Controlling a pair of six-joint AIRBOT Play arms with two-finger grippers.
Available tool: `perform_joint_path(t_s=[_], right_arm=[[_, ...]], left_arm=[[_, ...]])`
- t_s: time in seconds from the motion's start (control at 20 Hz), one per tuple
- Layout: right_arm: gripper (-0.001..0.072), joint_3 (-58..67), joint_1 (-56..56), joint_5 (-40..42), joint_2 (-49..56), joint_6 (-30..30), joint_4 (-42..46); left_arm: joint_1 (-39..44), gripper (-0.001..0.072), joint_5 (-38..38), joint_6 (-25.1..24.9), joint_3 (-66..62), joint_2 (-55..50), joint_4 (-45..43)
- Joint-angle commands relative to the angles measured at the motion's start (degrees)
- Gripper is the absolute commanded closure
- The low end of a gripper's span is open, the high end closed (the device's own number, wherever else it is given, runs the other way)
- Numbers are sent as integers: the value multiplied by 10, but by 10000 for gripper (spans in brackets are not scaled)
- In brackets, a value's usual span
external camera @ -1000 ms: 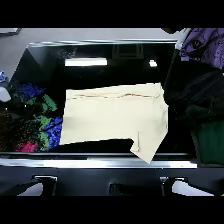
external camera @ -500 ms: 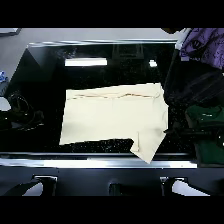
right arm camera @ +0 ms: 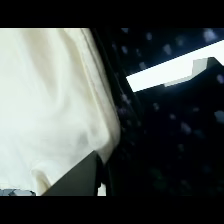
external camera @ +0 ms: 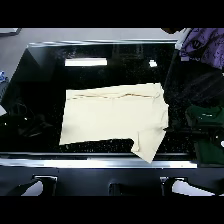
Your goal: Fold the clothes and pants, and hang the long-sleeved shirts on hangers.
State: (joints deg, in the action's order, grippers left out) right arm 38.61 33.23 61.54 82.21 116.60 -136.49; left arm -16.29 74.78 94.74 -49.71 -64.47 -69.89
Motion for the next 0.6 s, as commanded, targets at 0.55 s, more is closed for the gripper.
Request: perform_joint_path(t_s=[0.55], right_arm=[[682,0,0,63,2,-3,-9]], left_arm=[[-50,51,-107,-155,212,-13,185]])
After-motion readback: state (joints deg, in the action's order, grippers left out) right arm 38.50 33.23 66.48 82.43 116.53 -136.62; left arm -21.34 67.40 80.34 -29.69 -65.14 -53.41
